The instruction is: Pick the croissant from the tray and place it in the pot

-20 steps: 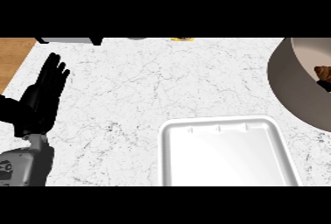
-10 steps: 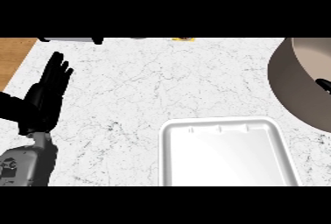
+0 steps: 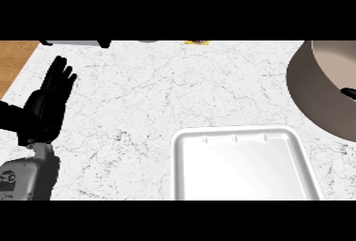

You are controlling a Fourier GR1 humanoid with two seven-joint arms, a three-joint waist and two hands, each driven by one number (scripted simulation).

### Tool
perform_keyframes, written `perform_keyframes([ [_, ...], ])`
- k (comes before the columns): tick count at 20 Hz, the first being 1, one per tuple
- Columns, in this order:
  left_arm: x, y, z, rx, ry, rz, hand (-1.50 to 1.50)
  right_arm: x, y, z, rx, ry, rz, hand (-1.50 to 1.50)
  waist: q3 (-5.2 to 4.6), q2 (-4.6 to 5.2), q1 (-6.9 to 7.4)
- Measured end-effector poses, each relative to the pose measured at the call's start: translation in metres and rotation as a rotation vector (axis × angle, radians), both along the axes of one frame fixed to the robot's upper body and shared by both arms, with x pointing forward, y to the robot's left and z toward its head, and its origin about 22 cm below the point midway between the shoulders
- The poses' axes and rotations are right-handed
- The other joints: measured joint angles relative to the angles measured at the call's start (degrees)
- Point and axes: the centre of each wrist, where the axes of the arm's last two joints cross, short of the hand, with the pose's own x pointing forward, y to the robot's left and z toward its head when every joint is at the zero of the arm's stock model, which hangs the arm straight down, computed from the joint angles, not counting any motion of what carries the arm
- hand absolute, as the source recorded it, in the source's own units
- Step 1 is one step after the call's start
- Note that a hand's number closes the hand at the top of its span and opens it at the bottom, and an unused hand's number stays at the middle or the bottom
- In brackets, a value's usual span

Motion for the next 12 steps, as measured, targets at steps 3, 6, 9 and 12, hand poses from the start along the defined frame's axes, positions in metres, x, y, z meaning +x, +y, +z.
perform_keyframes([
  [3, -0.001, -0.001, -0.001, -0.004, 0.003, 0.005, 0.00, -0.001, -0.004, 0.002, 0.137, -0.051, 0.008, -1.50, 0.30, 0.19, -0.08],
  [6, 0.000, -0.003, 0.000, -0.005, 0.000, -0.002, 0.00, -0.006, -0.015, 0.009, 0.256, -0.081, 0.007, -1.50, 0.66, 0.55, 0.12],
  [9, -0.002, 0.000, 0.000, -0.002, 0.002, 0.003, 0.00, -0.019, -0.033, 0.017, 0.318, -0.096, 0.000, -1.50, 0.86, 0.75, 0.28],
  [12, -0.001, 0.001, 0.002, -0.002, -0.001, 0.008, 0.00, -0.035, -0.051, 0.023, 0.354, -0.095, -0.020, -1.50, 1.00, 0.92, 0.14],
])
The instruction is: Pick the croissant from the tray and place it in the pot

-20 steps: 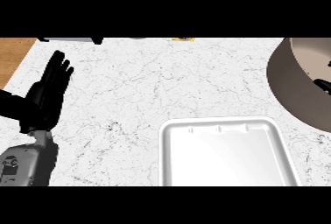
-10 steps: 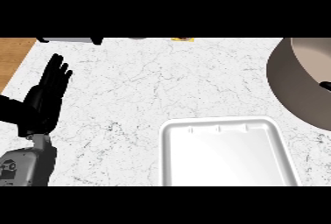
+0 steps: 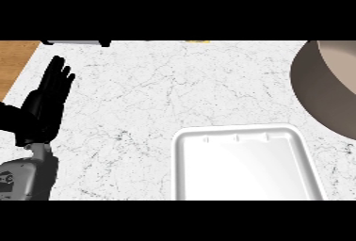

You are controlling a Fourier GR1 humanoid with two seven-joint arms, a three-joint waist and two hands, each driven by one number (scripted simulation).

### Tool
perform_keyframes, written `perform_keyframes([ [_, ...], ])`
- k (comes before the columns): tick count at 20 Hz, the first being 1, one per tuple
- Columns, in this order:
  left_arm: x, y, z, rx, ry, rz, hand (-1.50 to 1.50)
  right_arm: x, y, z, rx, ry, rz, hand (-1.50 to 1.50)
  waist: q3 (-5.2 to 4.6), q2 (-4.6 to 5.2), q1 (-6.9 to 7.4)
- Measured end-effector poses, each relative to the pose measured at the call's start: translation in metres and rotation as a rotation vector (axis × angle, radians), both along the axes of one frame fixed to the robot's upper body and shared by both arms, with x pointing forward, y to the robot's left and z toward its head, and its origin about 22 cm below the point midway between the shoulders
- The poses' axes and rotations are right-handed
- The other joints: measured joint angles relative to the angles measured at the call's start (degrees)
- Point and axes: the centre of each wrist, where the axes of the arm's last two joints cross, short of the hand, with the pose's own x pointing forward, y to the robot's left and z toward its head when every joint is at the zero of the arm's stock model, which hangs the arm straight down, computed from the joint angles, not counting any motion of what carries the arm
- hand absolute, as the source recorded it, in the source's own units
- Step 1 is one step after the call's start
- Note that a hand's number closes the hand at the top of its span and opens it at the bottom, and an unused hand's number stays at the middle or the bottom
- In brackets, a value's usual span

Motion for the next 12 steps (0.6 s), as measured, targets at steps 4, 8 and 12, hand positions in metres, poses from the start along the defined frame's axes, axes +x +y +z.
perform_keyframes([
  [4, 0.001, -0.004, 0.000, -0.001, -0.005, -0.003, 0.00, -0.018, -0.019, 0.009, 0.016, 0.019, -0.017, -1.50, 0.15, 0.15, -0.05],
  [8, 0.001, -0.003, 0.000, -0.003, -0.004, 0.003, 0.00, -0.036, -0.035, 0.018, 0.012, 0.037, -0.028, -1.50, 0.25, 0.21, -0.30],
  [12, 0.000, -0.006, -0.002, -0.010, -0.002, -0.004, 0.00, -0.046, -0.044, 0.022, 0.002, 0.051, -0.044, -1.50, 0.35, 0.22, -0.09],
])
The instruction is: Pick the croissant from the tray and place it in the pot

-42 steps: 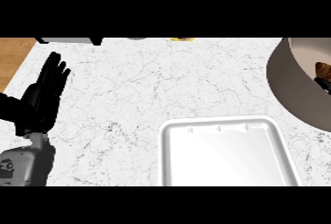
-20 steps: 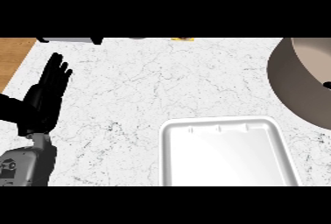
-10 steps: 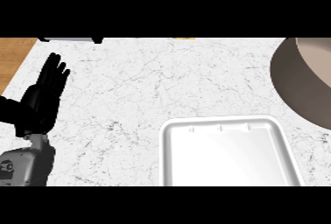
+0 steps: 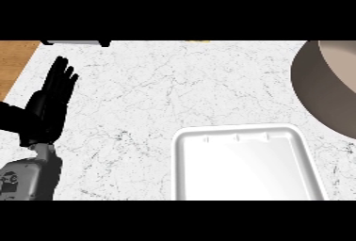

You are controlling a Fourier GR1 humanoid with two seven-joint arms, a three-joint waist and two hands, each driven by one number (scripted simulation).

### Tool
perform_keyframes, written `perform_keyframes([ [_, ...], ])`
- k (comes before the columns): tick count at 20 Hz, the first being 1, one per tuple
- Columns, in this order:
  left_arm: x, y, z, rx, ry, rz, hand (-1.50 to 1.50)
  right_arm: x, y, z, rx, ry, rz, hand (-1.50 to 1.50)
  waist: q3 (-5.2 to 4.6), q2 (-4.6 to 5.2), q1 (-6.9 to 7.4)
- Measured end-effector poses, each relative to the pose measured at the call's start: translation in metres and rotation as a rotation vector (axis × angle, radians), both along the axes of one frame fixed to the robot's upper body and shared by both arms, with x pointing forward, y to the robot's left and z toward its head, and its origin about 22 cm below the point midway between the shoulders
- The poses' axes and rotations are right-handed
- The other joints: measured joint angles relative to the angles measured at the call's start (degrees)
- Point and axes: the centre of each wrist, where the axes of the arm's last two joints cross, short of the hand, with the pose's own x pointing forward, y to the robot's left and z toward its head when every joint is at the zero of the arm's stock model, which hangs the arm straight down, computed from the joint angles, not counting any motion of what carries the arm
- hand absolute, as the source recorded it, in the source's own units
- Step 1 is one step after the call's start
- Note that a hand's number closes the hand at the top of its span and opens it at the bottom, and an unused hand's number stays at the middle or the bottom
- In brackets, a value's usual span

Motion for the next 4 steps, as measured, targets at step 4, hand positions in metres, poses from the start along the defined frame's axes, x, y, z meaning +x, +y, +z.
perform_keyframes([
  [4, -0.0016, -0.0025, 0.0012, 0.005, -0.001, -0.003, 0.00, -0.0088, -0.0058, 0.0003, -0.008, 0.011, -0.007, -1.50, 0.07, -0.07, -0.01],
])
